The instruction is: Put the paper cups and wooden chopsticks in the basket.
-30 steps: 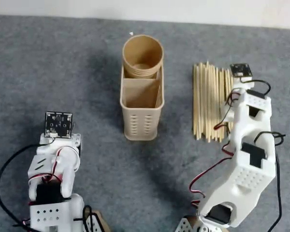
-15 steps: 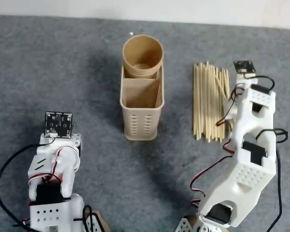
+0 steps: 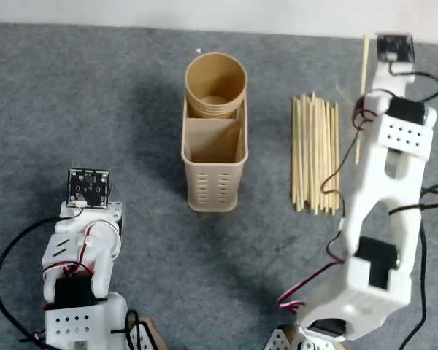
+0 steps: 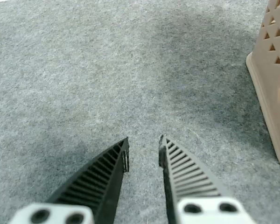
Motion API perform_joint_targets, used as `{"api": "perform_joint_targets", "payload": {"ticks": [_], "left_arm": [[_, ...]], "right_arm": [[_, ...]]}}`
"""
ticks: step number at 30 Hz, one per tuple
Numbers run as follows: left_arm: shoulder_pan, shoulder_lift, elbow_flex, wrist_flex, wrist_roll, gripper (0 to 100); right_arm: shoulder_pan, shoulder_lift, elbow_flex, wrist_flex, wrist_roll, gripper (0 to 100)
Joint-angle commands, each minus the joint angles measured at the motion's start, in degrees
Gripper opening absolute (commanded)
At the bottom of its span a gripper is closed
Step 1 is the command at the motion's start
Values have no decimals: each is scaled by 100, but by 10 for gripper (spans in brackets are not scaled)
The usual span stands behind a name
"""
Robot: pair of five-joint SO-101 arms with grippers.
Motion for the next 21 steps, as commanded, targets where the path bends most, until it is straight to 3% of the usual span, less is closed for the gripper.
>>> {"api": "perform_joint_targets", "payload": {"ticks": [1, 7, 12, 21], "left_arm": [[84, -48, -13, -105, -62, 140], [92, -48, -13, -105, -62, 140], [92, -48, -13, -105, -62, 140], [92, -48, -4, -105, -62, 140]], "right_arm": [[-286, -752, -453, 22, -387, 8], [-831, -1385, -1121, 22, -1081, 9], [-1710, -2114, -1174, 22, -1319, 6], [-3090, -3046, 752, -1516, -1433, 6]]}}
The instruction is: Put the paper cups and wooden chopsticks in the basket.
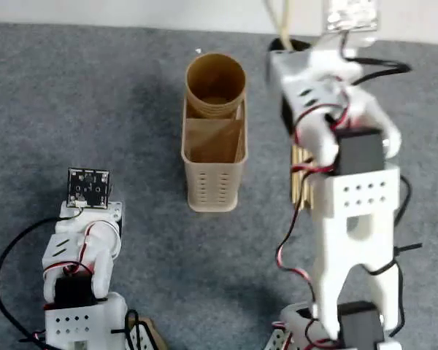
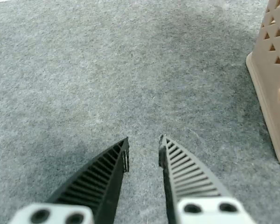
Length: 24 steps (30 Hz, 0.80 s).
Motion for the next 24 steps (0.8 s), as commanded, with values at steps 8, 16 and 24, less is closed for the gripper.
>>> {"api": "perform_joint_targets", "payload": {"ticks": [8, 16, 24], "left_arm": [[92, -75, 224, -466, -62, 140], [92, -75, 224, -457, -62, 140], [92, -66, 224, -457, -62, 140]], "right_arm": [[-1077, -1868, 3960, -3301, -26, 10], [-1182, -2747, 6009, -4057, 9, 15], [-1015, -3257, 6290, -3811, 343, 265]]}}
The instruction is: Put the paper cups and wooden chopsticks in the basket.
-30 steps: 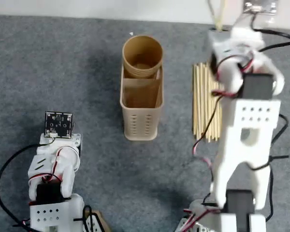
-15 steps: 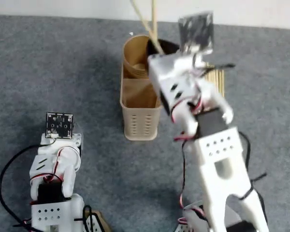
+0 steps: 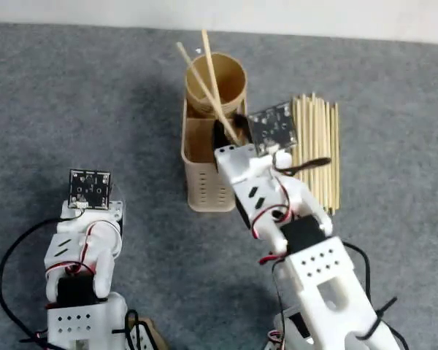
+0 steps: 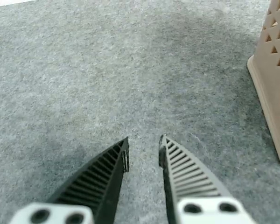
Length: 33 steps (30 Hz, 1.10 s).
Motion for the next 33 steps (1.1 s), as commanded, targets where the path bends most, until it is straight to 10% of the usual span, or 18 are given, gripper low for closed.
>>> {"api": "perform_joint_targets", "payload": {"ticks": [1, 26, 33], "left_arm": [[75, -13, -31, -105, -62, 140], [312, -4, -31, -97, -62, 140], [312, -4, -31, -97, -62, 140]], "right_arm": [[163, -347, -40, 171, 79, 272], [2536, -479, 4, 1569, 967, 272], [3143, 1798, -760, 1842, 1046, 271]]}}
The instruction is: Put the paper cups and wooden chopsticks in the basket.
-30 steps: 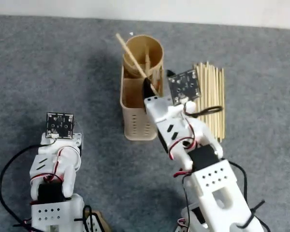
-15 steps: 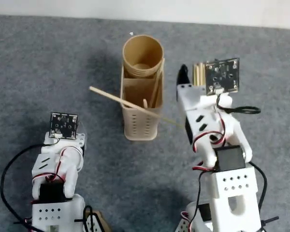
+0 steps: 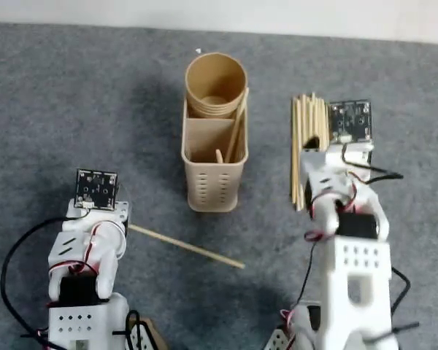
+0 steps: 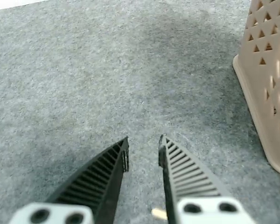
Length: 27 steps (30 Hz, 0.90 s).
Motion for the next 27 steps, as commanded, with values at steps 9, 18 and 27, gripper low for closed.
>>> {"api": "perform_joint_targets", "payload": {"ticks": [9, 18, 27], "left_arm": [[57, -4, -31, -88, -62, 140], [57, -4, -31, -88, -62, 140], [57, -22, -31, -88, -62, 140]], "right_arm": [[796, 5332, -5015, 2413, 334, 271], [1015, 7881, -7600, 3081, 589, 271], [971, 8655, -7829, 3081, 800, 269]]}}
